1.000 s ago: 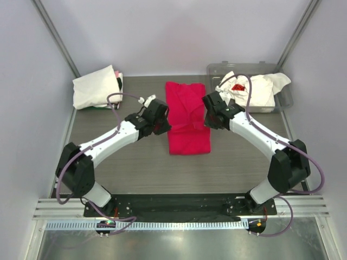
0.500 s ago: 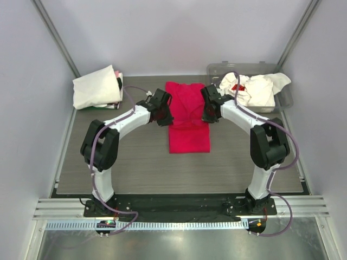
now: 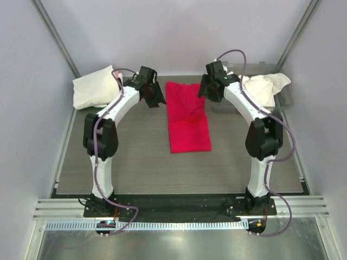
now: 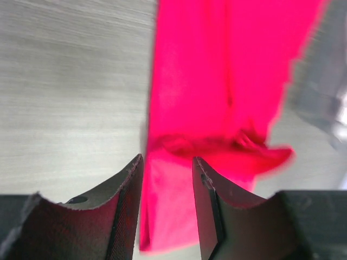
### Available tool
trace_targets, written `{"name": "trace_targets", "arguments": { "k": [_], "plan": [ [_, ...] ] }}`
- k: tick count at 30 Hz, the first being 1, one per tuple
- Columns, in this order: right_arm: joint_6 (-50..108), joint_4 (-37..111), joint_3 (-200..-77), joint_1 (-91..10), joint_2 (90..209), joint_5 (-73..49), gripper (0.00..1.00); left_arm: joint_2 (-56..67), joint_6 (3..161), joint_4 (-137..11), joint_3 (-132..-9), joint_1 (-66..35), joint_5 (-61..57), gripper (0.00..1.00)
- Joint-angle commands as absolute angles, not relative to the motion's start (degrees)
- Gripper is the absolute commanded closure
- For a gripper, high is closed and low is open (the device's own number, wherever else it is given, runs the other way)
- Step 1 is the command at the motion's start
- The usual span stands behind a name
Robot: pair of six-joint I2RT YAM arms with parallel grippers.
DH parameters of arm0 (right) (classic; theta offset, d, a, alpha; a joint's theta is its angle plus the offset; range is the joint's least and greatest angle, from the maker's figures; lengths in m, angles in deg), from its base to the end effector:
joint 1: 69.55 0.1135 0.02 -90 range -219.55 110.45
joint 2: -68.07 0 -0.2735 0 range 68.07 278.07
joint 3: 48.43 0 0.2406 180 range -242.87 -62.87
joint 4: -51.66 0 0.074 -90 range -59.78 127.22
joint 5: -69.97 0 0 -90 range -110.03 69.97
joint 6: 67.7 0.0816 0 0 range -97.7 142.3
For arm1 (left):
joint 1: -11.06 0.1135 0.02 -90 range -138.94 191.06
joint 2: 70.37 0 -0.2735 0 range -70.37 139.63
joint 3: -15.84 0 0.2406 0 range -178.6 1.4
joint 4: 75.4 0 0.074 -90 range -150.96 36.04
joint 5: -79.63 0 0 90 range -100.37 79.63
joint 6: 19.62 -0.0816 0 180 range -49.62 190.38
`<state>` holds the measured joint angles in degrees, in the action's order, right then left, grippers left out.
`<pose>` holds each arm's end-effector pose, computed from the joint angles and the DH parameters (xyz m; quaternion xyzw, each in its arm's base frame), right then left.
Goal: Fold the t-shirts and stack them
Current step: Fold the tshirt
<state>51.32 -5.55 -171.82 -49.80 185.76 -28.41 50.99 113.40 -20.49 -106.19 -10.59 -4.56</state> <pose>0.4584 0.1520 0.2585 0.1001 0.9366 0.0729 0.3279 0.4557 -0.1898 0.2239 -0.1609 0.9369 -0.2048 0.2333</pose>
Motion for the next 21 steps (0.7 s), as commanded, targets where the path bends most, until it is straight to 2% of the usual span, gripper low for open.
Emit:
{"name": "trace_targets", "arguments": {
  "k": [1, 4, 7, 11, 14, 17, 21],
  "plan": [
    [51.66, -5.87, -161.88, -48.81, 172.87, -25.40, 0.34, 39.77, 112.30, -19.62, -97.98, -13.63, -0.96, 0.57],
    [54.02, 0.29, -142.23, -47.84, 163.20, -20.74, 0.35, 32.91, 114.49, -24.46, -86.29, -16.61, 0.27, 0.58],
    [55.35, 5.12, -129.21, -47.40, 156.16, -16.17, 0.37, 27.64, 117.74, -30.51, -78.52, -20.30, 0.79, 0.58],
    [56.49, 10.57, -118.63, -47.40, 151.05, -12.65, 0.40, 24.20, 121.53, -37.74, -67.28, -23.92, 0.71, 0.58],
    [56.23, 11.90, -114.66, -47.31, 149.99, -12.21, 0.38, 23.58, 122.85, -39.86, -64.18, -26.03, -0.43, 0.58],
    [56.14, 13.83, -111.93, -47.31, 150.16, -11.77, 0.31, 23.58, 123.64, -41.44, -61.01, -27.52, -1.84, 0.58],
    [56.23, 16.21, -109.99, -47.40, 151.74, -11.50, 0.31, 24.28, 123.90, -43.11, -58.46, -28.40, -3.60, 0.58]
  ]
}}
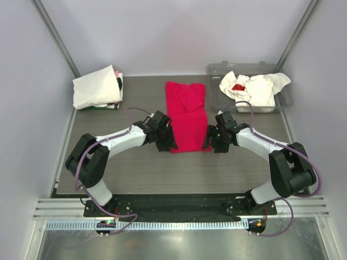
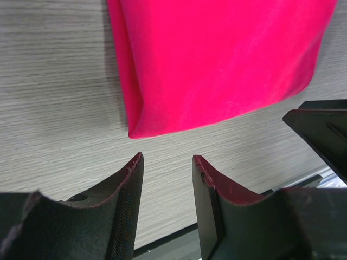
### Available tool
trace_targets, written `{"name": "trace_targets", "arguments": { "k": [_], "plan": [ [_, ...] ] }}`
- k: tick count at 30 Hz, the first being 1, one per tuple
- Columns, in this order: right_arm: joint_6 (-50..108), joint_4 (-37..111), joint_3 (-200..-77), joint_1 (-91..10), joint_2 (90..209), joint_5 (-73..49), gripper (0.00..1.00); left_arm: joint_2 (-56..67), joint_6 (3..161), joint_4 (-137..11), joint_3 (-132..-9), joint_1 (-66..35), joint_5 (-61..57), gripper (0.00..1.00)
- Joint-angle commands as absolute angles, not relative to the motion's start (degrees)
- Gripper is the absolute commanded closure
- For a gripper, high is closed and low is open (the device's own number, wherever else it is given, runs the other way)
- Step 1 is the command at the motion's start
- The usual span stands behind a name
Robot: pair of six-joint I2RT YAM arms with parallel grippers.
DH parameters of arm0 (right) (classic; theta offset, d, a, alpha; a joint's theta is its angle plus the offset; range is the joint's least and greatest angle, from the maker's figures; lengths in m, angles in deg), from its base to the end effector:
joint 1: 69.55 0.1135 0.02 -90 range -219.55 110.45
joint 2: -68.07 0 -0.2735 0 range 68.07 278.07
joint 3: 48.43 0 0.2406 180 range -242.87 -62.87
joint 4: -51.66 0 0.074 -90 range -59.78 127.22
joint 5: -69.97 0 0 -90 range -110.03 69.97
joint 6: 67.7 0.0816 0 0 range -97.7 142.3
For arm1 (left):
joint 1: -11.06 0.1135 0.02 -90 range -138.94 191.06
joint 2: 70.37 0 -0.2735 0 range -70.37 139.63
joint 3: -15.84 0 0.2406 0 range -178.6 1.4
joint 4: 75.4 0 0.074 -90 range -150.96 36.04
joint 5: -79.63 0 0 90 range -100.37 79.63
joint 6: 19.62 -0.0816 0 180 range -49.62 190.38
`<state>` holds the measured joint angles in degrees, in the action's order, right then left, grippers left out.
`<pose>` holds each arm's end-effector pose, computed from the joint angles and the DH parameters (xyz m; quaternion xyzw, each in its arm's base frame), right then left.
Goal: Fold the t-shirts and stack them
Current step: Fold the tshirt
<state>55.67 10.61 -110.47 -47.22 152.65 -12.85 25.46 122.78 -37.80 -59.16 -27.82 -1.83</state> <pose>0.2600 0.1178 0.1548 0.0792 0.9685 0.1604 0.1731 0.2677 -0.2314 0.1682 -0.0928 0.9553 -0.2440 0.1384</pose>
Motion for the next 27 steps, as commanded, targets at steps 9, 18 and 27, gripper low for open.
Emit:
{"name": "trace_targets", "arguments": {
  "k": [9, 18, 27],
  "plan": [
    [55.70, 19.72, -108.05, -48.80, 155.78, -11.95, 0.32, 28.58, 123.82, -40.14, -58.63, -28.41, -11.84, 0.57],
    [55.53, 20.78, -105.86, -49.60, 156.32, -12.91, 0.36, 35.70, 121.97, -33.11, -60.83, -28.49, -18.53, 0.63],
    [53.68, 10.77, -108.04, -49.51, 147.63, -19.24, 0.49, 27.46, 120.56, -17.92, -66.09, -31.65, -25.65, 0.60]
  ]
}}
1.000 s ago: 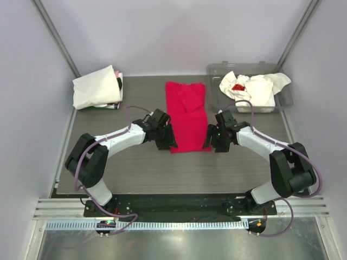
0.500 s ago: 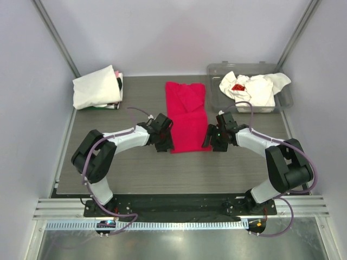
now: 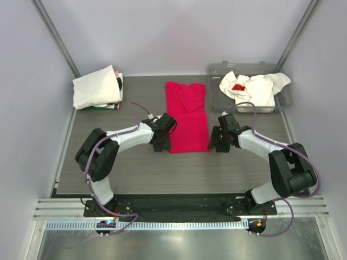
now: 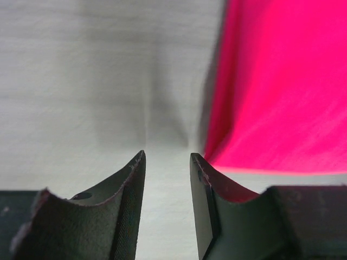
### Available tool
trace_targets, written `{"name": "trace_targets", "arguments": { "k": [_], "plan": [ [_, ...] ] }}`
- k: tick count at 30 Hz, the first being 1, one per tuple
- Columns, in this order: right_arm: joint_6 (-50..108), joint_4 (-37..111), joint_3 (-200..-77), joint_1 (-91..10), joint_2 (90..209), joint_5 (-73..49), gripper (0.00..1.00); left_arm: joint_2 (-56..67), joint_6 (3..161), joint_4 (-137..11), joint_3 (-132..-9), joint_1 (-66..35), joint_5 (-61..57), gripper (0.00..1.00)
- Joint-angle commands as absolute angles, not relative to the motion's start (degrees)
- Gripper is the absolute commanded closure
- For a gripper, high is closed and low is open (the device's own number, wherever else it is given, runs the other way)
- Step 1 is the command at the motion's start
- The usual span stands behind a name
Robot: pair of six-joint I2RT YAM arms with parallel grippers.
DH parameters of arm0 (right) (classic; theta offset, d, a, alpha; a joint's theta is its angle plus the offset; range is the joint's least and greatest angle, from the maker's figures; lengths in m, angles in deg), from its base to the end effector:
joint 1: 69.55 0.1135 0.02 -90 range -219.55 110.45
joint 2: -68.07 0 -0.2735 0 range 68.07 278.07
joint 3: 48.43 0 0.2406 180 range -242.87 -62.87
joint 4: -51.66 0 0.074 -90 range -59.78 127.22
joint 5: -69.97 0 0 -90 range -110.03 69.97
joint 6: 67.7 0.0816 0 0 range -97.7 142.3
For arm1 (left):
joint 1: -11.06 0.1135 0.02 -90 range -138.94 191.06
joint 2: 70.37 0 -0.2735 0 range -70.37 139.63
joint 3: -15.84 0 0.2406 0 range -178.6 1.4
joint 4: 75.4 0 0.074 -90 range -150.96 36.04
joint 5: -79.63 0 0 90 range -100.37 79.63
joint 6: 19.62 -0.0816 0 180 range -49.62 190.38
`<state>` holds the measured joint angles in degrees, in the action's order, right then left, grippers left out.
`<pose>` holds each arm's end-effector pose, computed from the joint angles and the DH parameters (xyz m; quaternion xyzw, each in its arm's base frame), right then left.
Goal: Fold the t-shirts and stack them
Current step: Fold the tshirt
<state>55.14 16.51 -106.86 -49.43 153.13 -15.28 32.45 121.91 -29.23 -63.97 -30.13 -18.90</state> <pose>0.2653 0.1044 0.1413 0.0973 0.9642 0.1446 0.2001 0.2767 -0.2261 0.1415 -0.1018 0.9756 -0.0799 0.1773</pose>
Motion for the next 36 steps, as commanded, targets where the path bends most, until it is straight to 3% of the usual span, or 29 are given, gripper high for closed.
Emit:
{"name": "trace_targets", "arguments": {
  "k": [1, 7, 11, 18, 22, 28, 36],
  "plan": [
    [53.68, 9.80, -109.62, -49.51, 146.48, -19.15, 0.50, 25.88, 121.09, -17.02, -67.84, -32.18, -26.44, 0.60],
    [56.92, 11.36, -113.32, -49.33, 143.30, -8.89, 0.89, 23.49, 119.86, -26.48, -70.76, -33.33, -16.10, 0.70],
    [59.30, 16.11, -113.85, -49.24, 147.34, -1.76, 0.98, 28.14, 121.26, -35.01, -70.59, -33.24, -8.37, 0.75],
    [56.76, 21.40, -112.97, -50.03, 159.47, -1.05, 0.99, 37.28, 121.54, -41.35, -70.85, -32.36, -6.67, 0.81],
    [55.88, 24.81, -106.84, -51.61, 162.20, -1.40, 0.99, 39.58, 120.04, -41.97, -65.08, -30.43, -7.11, 0.84],
    [55.96, 26.14, -99.10, -51.62, 159.49, -2.89, 0.99, 34.31, 121.18, -46.80, -54.34, -30.43, -7.29, 0.85],
    [56.93, 20.97, -92.85, -51.53, 145.53, -5.00, 0.98, 20.53, 126.09, -49.18, -41.42, -32.89, -8.26, 0.84]
  ]
}}
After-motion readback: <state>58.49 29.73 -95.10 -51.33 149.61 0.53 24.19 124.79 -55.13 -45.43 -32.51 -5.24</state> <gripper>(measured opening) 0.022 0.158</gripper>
